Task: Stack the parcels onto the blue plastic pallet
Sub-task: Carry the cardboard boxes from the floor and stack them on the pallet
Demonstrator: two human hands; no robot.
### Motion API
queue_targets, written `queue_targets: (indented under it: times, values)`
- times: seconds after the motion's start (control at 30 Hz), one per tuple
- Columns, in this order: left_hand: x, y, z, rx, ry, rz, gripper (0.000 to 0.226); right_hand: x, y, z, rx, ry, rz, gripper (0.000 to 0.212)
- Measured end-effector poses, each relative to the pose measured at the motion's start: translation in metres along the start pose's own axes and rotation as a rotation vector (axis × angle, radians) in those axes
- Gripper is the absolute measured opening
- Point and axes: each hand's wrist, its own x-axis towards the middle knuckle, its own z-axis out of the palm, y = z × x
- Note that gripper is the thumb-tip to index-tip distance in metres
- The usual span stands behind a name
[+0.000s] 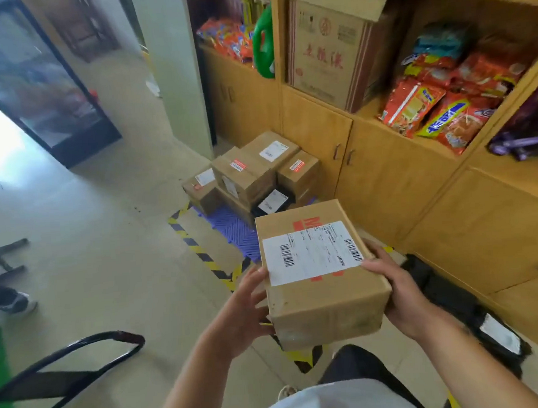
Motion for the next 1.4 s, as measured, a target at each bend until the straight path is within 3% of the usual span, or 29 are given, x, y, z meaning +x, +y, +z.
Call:
queue_targets:
  times: [0.13,0.27,0.4,0.47,0.57,0.63,0.73,0.87,1.0,1.1,1.17,1.27,1.4]
  values:
    - [0.021,0.035,-0.056,-0.007,-0.046,0.001,0.071,0.056,-0.008,0.044,-0.037,-0.089,0.025,0.063]
    - [0.038,0.092,-0.103,-0.002,0.110,0.075,0.085,0.140,-0.016,0.090,-0.002,-0.159,0.054,0.077]
    - [0.051,0.160,-0.144,-0.002,0.250,0.152,0.088,0.236,-0.032,0.143,0.007,-0.262,0.138,0.065]
    - [0.054,0.193,-0.167,-0.002,0.310,0.203,0.081,0.280,-0.040,0.170,-0.018,-0.329,0.197,0.064]
    - [0.059,0.235,-0.208,-0.031,0.344,0.288,0.074,0.340,-0.055,0.211,-0.058,-0.440,0.255,0.078]
    - [0.059,0.257,-0.234,-0.044,0.348,0.310,0.081,0.373,-0.067,0.243,-0.105,-0.530,0.292,0.082]
    - [0.059,0.288,-0.263,-0.088,0.382,0.307,0.097,0.412,-0.084,0.292,-0.175,-0.640,0.336,0.072]
    - [0.067,0.335,-0.309,-0.206,0.333,0.314,0.101,0.460,-0.093,0.357,-0.266,-0.632,0.325,0.066]
    - [0.098,0.393,-0.389,-0.195,0.408,0.244,0.091,0.501,-0.092,0.422,-0.306,-0.428,0.180,0.076]
    - [0.117,0.448,-0.442,-0.041,0.556,0.285,0.083,0.528,-0.092,0.469,-0.424,-0.230,0.094,0.093]
    - [0.122,0.487,-0.466,0.074,0.563,0.317,0.079,0.542,-0.094,0.496,-0.663,-0.119,0.052,0.104]
    - [0.139,0.549,-0.498,0.360,0.505,0.358,0.067,0.558,-0.109,0.534,-0.963,-0.115,-0.068,0.102]
    - [0.182,0.626,-0.518,1.119,0.299,0.363,0.106,0.581,-0.131,0.569,-1.498,-0.245,-0.228,0.101]
